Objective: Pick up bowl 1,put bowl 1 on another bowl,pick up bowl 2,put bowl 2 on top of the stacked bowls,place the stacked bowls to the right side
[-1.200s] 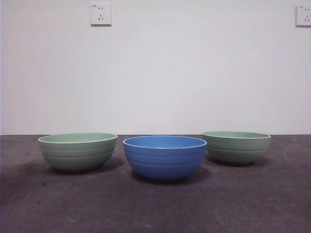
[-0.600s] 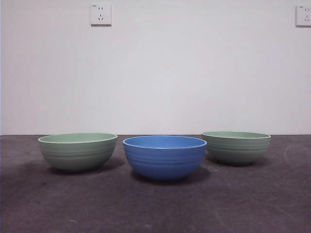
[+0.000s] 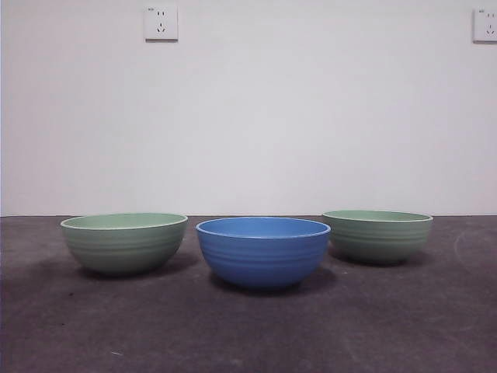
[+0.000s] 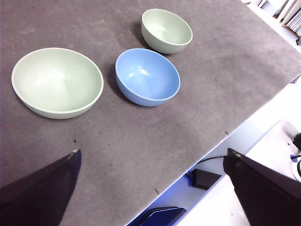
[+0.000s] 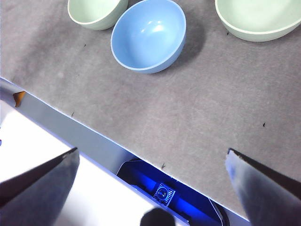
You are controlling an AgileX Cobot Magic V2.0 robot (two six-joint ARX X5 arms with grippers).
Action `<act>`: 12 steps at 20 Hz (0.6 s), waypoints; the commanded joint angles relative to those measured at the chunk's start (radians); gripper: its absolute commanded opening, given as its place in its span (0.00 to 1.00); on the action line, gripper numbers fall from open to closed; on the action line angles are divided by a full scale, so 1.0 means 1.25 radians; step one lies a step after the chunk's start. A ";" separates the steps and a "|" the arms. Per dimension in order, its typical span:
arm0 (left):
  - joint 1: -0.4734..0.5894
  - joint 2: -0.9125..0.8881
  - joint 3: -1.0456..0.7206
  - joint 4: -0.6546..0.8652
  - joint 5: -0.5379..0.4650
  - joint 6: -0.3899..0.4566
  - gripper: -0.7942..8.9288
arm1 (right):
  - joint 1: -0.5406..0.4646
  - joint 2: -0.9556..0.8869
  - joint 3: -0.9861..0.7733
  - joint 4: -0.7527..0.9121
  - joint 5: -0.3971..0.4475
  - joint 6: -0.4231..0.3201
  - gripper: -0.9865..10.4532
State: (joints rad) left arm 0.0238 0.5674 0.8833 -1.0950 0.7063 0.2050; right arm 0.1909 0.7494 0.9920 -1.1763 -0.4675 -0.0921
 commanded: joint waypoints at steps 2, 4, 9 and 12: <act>-0.002 0.000 0.002 0.004 0.000 -0.002 0.69 | 0.001 0.012 0.002 0.033 0.012 0.038 0.61; -0.002 0.000 0.002 0.006 0.000 -0.002 0.69 | 0.001 0.024 0.002 0.067 0.044 0.072 0.61; -0.002 0.000 0.002 0.008 0.000 -0.002 0.69 | 0.001 0.084 0.002 0.182 0.152 0.168 0.61; -0.002 0.000 0.002 0.008 0.000 -0.002 0.69 | 0.001 0.146 0.002 0.252 0.200 0.188 0.61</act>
State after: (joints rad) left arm 0.0238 0.5674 0.8833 -1.0908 0.7063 0.2047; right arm 0.1909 0.9146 0.9928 -0.8772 -0.2287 0.1024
